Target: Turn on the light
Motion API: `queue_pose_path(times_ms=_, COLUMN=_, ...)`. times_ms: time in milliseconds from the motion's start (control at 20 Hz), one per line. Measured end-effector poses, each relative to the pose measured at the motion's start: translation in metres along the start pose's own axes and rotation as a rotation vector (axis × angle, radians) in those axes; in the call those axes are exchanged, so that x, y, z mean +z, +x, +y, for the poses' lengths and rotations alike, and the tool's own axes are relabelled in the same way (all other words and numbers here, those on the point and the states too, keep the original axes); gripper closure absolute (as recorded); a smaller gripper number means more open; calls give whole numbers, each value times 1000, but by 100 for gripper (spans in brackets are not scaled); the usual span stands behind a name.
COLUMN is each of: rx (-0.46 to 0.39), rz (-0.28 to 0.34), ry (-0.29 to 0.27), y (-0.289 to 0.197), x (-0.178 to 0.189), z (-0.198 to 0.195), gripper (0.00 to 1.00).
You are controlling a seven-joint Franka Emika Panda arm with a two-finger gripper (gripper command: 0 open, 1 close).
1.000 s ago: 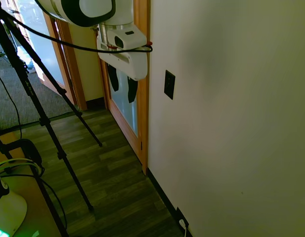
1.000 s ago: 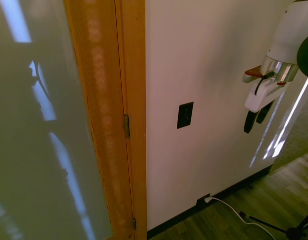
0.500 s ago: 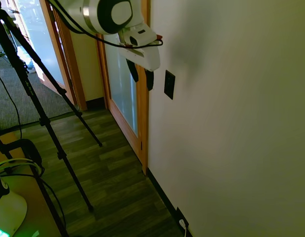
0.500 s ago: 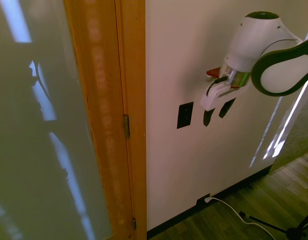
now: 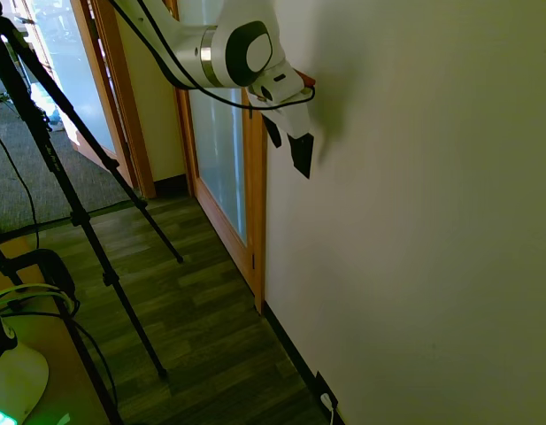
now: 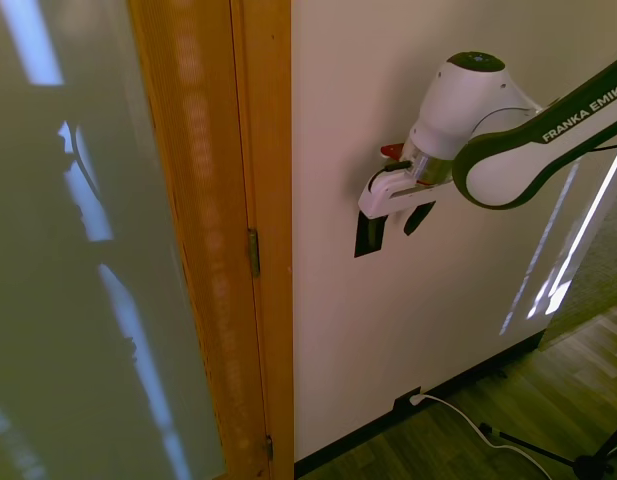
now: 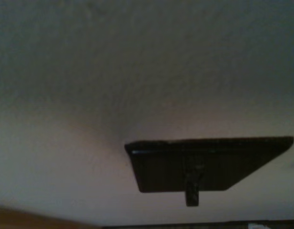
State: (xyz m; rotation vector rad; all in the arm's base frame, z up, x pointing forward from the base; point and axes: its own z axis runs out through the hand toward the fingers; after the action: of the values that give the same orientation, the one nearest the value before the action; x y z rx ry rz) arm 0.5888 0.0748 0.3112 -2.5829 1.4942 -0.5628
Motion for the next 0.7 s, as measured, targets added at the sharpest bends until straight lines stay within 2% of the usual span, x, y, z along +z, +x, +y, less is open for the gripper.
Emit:
queue_pose_path(times_ms=300, rx=31, rz=41, ry=22, y=-9, x=17, z=0, gripper=0)
queue_pose_path(times_ms=350, rx=38, rz=44, ry=21, y=-7, x=19, z=1, gripper=100)
queue_pose_path(times_ms=700, rx=42, rz=48, ry=26, y=-5, x=24, z=-3, gripper=100)
